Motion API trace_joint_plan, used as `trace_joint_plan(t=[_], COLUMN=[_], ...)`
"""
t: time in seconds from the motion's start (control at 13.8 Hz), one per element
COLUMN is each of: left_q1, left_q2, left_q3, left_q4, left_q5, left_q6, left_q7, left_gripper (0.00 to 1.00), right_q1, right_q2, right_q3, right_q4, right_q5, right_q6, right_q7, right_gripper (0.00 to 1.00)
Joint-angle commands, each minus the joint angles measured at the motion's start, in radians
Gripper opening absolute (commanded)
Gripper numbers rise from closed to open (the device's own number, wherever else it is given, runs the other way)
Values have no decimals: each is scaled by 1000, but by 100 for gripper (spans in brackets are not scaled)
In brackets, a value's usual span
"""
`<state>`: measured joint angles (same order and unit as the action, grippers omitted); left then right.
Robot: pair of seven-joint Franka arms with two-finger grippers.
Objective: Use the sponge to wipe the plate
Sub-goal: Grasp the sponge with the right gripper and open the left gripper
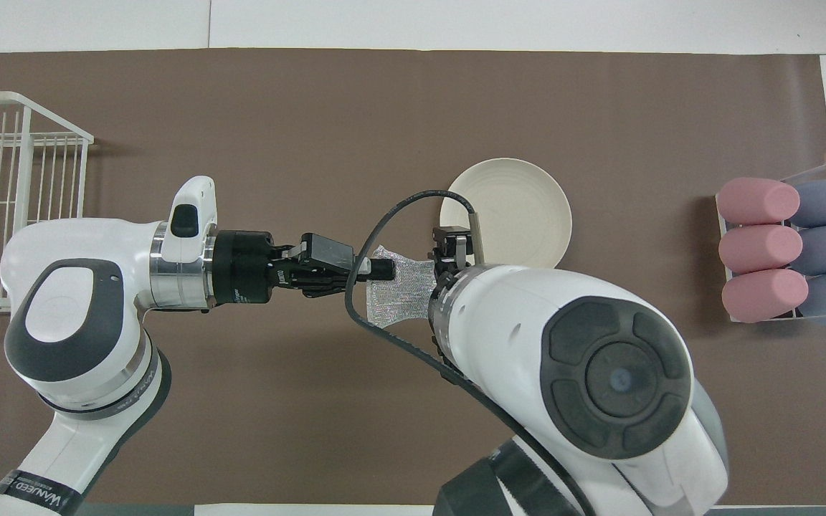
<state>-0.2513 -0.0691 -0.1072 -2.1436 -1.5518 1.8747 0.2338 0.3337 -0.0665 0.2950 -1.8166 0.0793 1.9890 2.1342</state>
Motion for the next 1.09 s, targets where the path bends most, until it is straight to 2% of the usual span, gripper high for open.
trace_joint_plan(t=[0.0,0.58,0.65,0.73,0.8,0.87,0.94,1.02], left_q1=[-8,-2,0,1,3,3,3,3], left_q2=[-34,-35,-35,-35,-35,-35,-35,-35], left_q3=[9,12,12,12,14,14,14,14], left_q4=[-35,-35,-35,-35,-35,-35,-35,-35], left_q5=[-21,-14,-13,-13,-11,-10,-8,-7], left_q6=[4,-23,-23,-29,-37,-37,-37,-35], left_q7=[15,15,15,15,15,15,15,15], left_gripper=[0,0,0,0,0,0,0,0], right_q1=[-5,-5,-5,-5,-5,-7,-9,-13], right_q2=[-12,-21,-26,-27,-27,-27,-27,-27], right_q3=[4,4,3,3,3,3,3,3], right_q4=[-24,-73,-87,-90,-93,-93,-95,-93], right_q5=[24,100,100,100,100,100,100,100], right_q6=[31,154,154,155,154,154,152,154], right_q7=[9,13,6,-12,-37,-66,-89,-100], right_gripper=[100,100,93,69,24,11,2,0])
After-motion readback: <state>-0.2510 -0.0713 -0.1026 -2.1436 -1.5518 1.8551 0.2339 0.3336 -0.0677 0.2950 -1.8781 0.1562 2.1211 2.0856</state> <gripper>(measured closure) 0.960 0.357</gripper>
